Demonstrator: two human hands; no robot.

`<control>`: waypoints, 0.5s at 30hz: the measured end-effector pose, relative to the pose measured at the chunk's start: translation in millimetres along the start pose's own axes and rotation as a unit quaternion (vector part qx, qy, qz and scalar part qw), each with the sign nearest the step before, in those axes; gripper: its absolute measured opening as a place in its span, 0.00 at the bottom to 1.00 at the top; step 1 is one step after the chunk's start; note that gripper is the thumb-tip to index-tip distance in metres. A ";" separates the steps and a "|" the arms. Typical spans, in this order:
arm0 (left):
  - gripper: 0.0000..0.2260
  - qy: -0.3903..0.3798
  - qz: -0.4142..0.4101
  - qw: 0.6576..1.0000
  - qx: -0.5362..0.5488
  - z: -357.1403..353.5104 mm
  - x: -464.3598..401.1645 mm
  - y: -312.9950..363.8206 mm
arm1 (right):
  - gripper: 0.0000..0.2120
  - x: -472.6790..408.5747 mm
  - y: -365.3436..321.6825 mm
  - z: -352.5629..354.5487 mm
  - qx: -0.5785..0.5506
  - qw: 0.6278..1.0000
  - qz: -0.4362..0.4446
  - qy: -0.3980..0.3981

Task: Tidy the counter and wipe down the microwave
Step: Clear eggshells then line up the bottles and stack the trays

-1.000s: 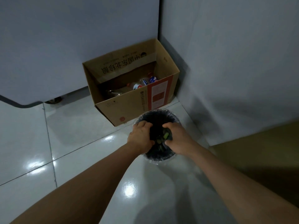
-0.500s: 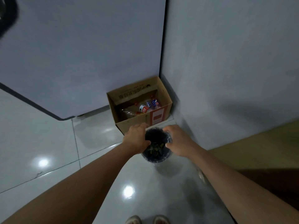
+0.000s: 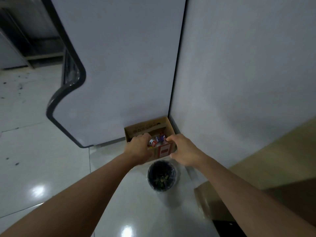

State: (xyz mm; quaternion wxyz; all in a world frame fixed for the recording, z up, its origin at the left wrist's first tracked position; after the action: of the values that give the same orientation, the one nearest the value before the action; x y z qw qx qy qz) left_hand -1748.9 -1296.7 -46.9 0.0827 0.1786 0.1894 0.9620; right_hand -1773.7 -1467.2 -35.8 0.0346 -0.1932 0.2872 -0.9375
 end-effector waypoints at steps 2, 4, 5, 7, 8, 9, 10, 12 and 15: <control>0.23 0.014 0.005 1.000 -0.006 21.5 17.3 1.1 | 0.27 10.4 -20.7 14.2 0.010 1.000 0.015 0.004; 0.23 0.029 0.015 0.999 -0.014 42.3 36.1 -0.3 | 0.27 19.1 -43.1 26.4 0.022 0.999 0.033 0.010; 0.23 0.038 0.022 0.999 -0.016 52.6 45.6 -2.2 | 0.27 22.8 -54.8 31.3 0.026 0.999 0.043 0.012; 0.23 0.057 0.040 0.997 -0.026 73.2 63.9 -8.0 | 0.27 28.9 -78.4 39.3 0.036 0.997 0.066 0.013; 0.23 0.067 0.050 0.996 -0.030 83.2 72.8 -11.8 | 0.27 31.4 -89.9 41.6 0.046 0.996 0.079 0.013; 0.23 0.078 0.059 0.995 -0.030 92.8 81.4 -16.4 | 0.27 33.2 -101.3 42.8 0.060 0.994 0.093 0.010; 0.24 0.089 0.067 0.993 -0.026 102.3 90.3 -21.6 | 0.26 34.6 -112.5 42.9 0.075 0.991 0.108 0.006; 0.25 0.112 0.081 0.990 -0.020 120.4 108.0 -34.2 | 0.26 36.0 -135.9 41.8 0.097 0.986 0.135 0.000; 0.26 0.135 0.107 0.985 -0.021 144.8 135.2 -58.8 | 0.26 34.5 -173.3 37.6 0.125 0.978 0.170 -0.012</control>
State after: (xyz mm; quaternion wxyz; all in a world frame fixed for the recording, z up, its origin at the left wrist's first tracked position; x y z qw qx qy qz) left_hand -1814.0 -1163.8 97.3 -0.0432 0.0649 0.1584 0.9843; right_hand -1783.2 -1348.7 100.2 0.2204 -0.1466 0.1964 -0.9441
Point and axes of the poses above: each hand's wrist, its own x-axis away from the middle knuckle, its own z-axis out of the back of the hand, y = z × x, the point moved 1 cm from there along -x, towards the middle knuckle
